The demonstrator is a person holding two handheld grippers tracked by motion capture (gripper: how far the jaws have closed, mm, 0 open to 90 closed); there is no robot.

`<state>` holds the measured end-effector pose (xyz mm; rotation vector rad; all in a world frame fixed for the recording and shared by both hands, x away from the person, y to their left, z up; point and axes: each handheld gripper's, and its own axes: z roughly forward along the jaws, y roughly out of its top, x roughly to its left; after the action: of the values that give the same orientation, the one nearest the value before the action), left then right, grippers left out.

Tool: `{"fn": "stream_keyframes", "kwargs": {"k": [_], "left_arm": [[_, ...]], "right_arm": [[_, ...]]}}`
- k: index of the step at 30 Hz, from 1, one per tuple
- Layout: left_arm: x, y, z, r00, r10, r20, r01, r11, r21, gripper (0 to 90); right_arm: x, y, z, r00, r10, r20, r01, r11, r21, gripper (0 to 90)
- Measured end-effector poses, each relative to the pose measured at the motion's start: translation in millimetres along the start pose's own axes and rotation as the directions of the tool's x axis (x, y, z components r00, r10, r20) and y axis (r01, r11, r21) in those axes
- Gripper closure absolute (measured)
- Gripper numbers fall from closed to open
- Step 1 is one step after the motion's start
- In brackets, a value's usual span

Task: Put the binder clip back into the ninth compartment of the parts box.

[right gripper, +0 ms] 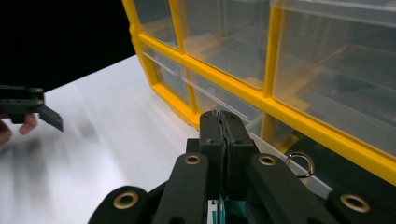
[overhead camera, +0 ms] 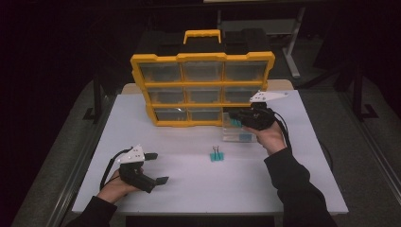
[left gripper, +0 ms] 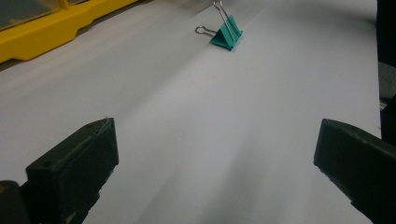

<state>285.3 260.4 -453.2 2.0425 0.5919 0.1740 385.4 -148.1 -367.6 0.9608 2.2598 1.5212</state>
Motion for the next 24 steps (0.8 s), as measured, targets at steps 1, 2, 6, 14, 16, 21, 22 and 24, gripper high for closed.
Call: {"fn": "stream_keyframes", "kwargs": {"k": [1, 2, 6, 14, 16, 21, 22, 24], "left_arm": [[0.0, 0.0, 0.0, 1.0000, 0.000, 0.000, 0.000, 1.0000, 0.000, 0.0], [0.2, 0.0, -0.1, 1.0000, 0.001, 0.000, -0.001, 1.0000, 0.001, 0.0], [0.2, 0.0, -0.2, 1.0000, 0.000, 0.000, 0.000, 1.0000, 0.000, 0.0], [-0.1, 0.0, -0.4, 1.0000, -0.001, -0.002, 0.001, 1.0000, -0.002, 0.0], [-0.1, 0.0, -0.4, 1.0000, -0.001, -0.002, 0.001, 1.0000, -0.002, 0.0], [0.0, 0.0, -0.4, 1.0000, -0.001, -0.002, 0.001, 1.0000, -0.002, 0.0], [0.2, -0.1, -0.4, 1.0000, 0.000, -0.002, 0.000, 1.0000, 0.000, 0.0], [0.3, -0.1, -0.2, 1.0000, 0.001, -0.002, -0.001, 1.0000, 0.002, 0.0]], "right_arm": [[-1.1, -0.5, 1.6, 1.0000, 0.002, 0.003, -0.002, 1.000, 0.003, 86.8], [-2.1, -1.0, 3.2, 1.0000, 0.001, 0.008, -0.001, 1.000, 0.007, 86.8], [-4.4, -2.9, 8.6, 0.9998, 0.000, 0.020, -0.001, 1.000, 0.024, 86.8], [-3.1, -5.9, 16.4, 0.9992, -0.006, 0.038, 0.004, 0.998, 0.057, 86.7], [-2.3, -6.1, 17.5, 0.9988, -0.013, 0.046, 0.010, 0.998, 0.062, 86.7], [-2.9, -8.0, 21.4, 0.9982, -0.015, 0.058, 0.010, 0.996, 0.084, 86.7], [-2.6, -7.8, 21.6, 0.9981, -0.017, 0.059, 0.012, 0.996, 0.085, 86.7], [-2.0, -7.6, 21.9, 0.9977, -0.023, 0.063, 0.017, 0.996, 0.088, 86.7]]}}
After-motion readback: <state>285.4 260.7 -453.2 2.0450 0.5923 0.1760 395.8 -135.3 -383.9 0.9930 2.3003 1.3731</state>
